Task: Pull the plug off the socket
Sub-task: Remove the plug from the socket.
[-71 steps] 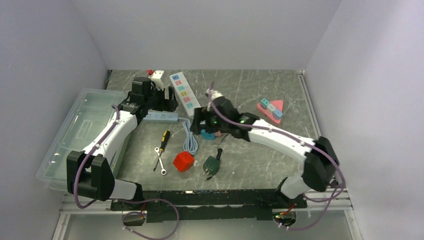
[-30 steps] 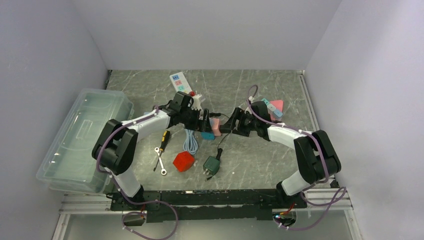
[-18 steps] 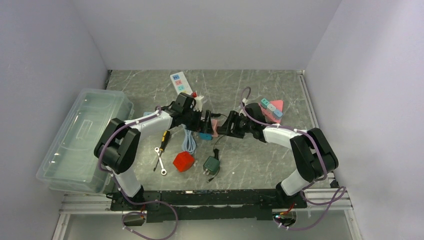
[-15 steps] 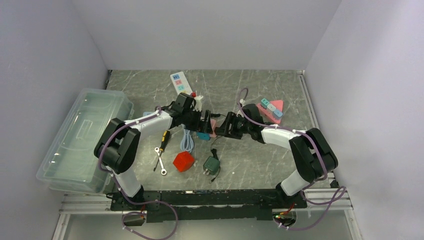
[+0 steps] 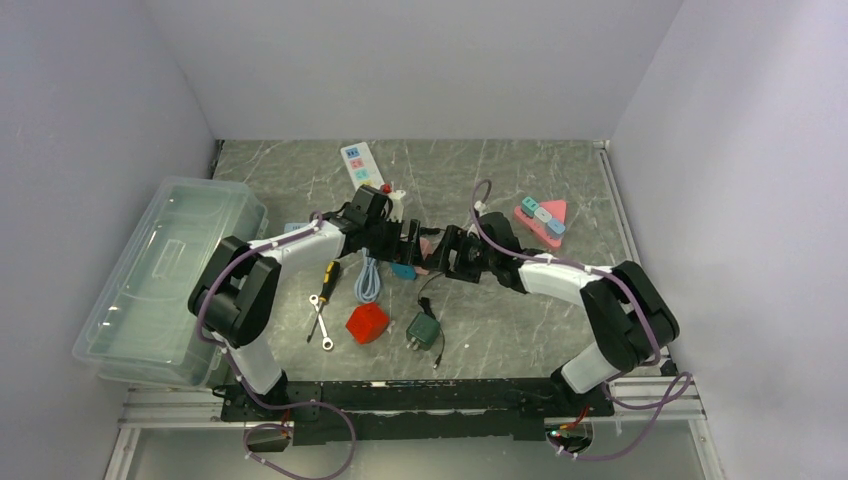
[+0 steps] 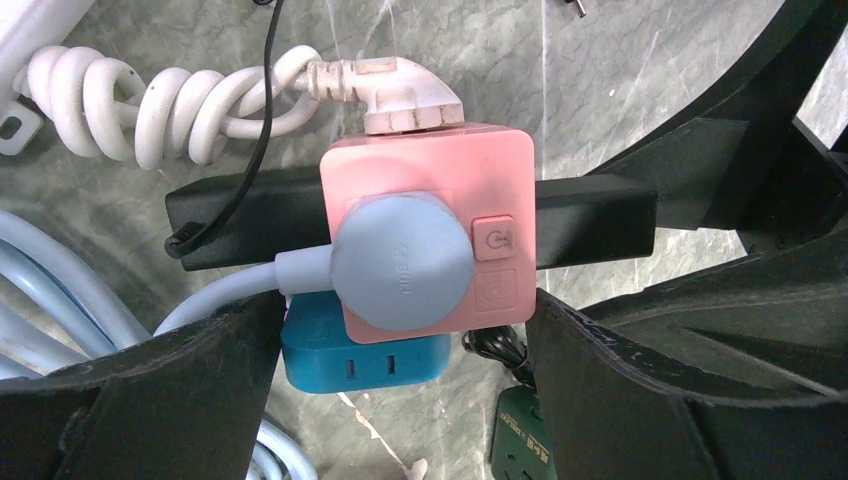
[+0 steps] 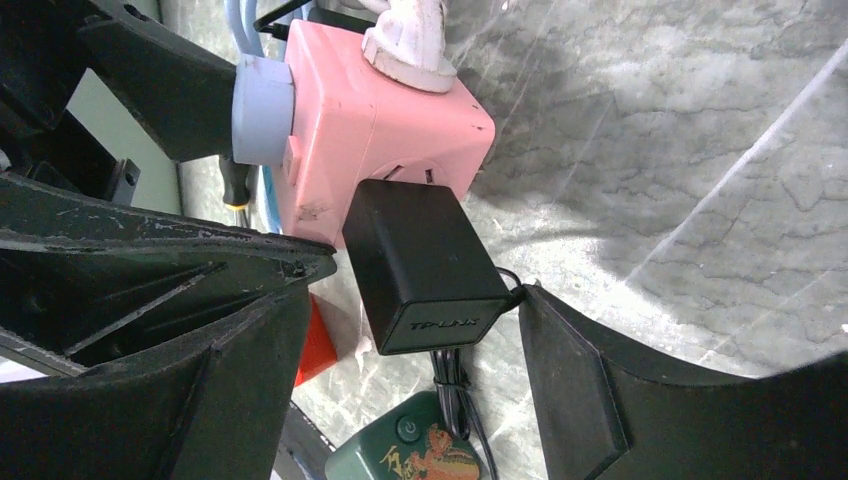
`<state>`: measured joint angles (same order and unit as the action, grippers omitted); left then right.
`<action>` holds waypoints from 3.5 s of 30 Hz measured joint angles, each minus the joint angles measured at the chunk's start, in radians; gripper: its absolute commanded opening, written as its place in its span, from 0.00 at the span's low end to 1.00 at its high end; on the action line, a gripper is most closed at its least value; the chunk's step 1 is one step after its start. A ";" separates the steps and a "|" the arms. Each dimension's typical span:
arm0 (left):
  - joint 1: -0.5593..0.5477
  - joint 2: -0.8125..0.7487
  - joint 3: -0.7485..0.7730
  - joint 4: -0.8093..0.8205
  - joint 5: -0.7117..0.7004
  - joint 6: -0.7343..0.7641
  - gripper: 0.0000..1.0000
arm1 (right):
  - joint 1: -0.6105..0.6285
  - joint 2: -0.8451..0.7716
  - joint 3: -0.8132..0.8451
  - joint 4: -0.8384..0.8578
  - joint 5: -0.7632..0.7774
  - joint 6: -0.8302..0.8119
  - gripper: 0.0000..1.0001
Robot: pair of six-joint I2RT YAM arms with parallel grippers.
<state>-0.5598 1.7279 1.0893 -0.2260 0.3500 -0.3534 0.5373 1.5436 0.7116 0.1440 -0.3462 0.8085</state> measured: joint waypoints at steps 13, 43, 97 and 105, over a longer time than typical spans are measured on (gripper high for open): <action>0.003 0.000 0.001 0.006 0.011 0.001 0.94 | -0.004 -0.047 -0.002 0.010 0.084 -0.146 0.83; 0.061 0.023 0.023 0.026 0.104 0.013 0.94 | 0.109 -0.010 0.040 0.016 0.159 -0.632 0.37; 0.030 -0.045 0.027 -0.184 0.301 0.131 0.96 | 0.214 -0.005 0.093 -0.082 0.320 -0.666 0.00; 0.030 -0.045 0.027 -0.197 0.139 0.105 0.97 | 0.214 -0.013 0.093 -0.083 0.319 -0.658 0.00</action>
<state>-0.5301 1.6833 1.1168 -0.4229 0.4889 -0.2489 0.7517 1.5307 0.8047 0.0612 -0.0277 0.1505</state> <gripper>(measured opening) 0.966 0.331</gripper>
